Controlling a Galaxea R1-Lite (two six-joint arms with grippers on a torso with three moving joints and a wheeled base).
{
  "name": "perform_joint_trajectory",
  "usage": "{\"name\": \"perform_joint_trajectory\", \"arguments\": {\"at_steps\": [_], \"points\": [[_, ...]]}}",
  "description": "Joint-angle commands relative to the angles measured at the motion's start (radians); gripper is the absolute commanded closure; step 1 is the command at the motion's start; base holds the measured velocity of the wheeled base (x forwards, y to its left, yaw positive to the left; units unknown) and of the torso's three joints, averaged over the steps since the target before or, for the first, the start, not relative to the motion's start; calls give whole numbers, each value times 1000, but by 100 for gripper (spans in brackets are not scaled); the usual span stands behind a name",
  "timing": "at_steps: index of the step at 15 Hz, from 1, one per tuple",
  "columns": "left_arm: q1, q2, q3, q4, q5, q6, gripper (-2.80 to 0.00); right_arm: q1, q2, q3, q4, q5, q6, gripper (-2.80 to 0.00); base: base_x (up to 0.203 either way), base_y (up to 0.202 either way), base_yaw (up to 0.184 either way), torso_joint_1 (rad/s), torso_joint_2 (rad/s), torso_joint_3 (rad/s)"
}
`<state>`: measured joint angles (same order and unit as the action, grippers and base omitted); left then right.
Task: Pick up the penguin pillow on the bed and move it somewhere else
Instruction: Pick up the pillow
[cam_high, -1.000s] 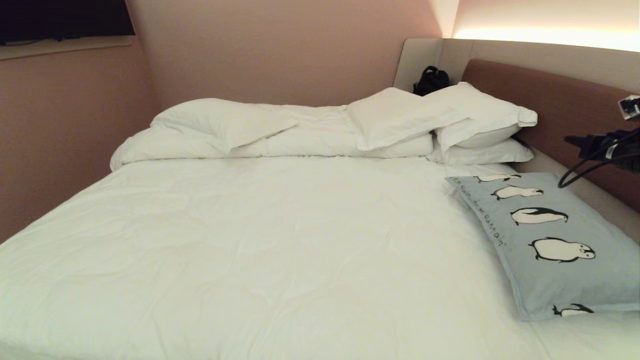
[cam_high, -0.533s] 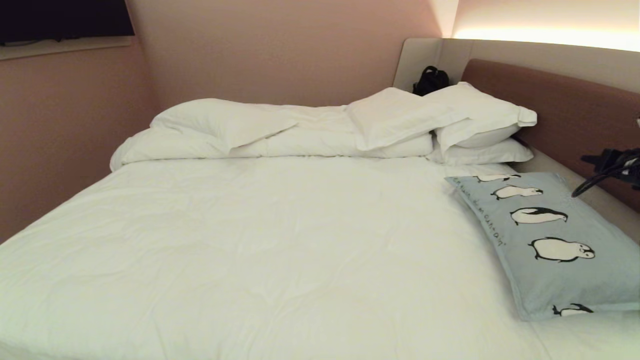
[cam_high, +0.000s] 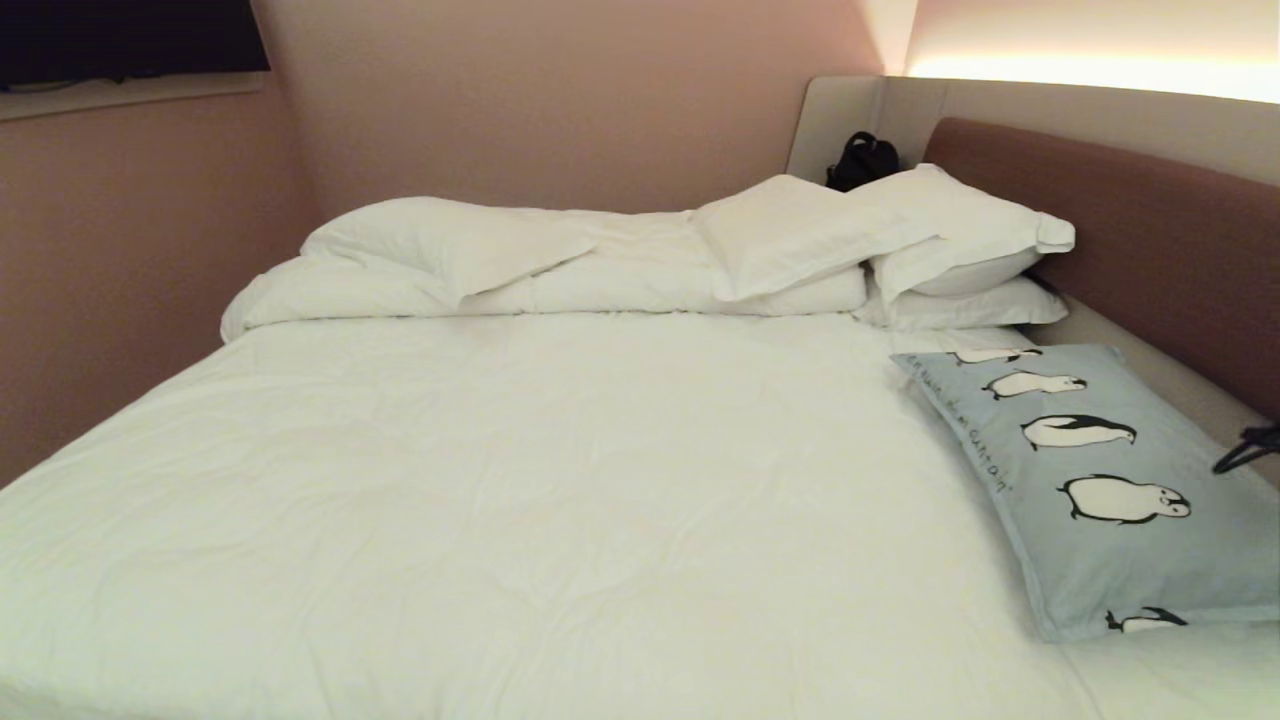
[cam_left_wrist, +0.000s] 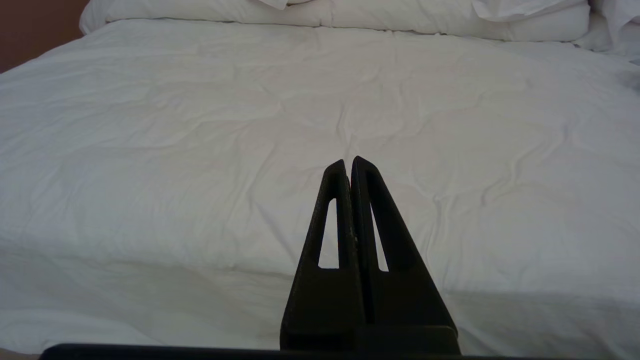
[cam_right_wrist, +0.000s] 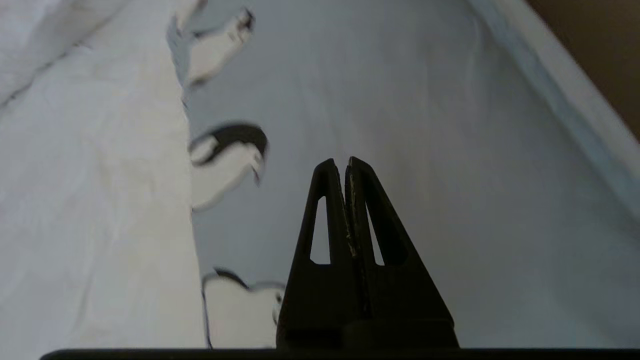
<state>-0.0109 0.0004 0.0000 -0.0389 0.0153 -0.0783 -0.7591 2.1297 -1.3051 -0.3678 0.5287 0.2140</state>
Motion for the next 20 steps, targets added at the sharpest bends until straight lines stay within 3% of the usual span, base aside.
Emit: {"name": "perform_joint_trajectory", "arguments": {"at_steps": [1,7,14,16,20], "points": [[0,0,0,1,0,-1,0,-24,-73,109,-14,7,-12,0,0,0,0,0,0,0],[0,0,0,-1,0,-1,0,-31,-320,392,-11,9,73,0,0,0,0,0,0,0],[0,0,0,1,0,-1,0,-48,-650,695,-4,3,83,0,0,0,0,0,0,0],[0,0,0,-1,0,0,0,-40,-770,732,82,3,87,0,0,0,0,0,0,0],[0,0,0,-1,0,-1,0,-31,-940,685,461,1,98,0,0,0,0,0,0,0]]}}
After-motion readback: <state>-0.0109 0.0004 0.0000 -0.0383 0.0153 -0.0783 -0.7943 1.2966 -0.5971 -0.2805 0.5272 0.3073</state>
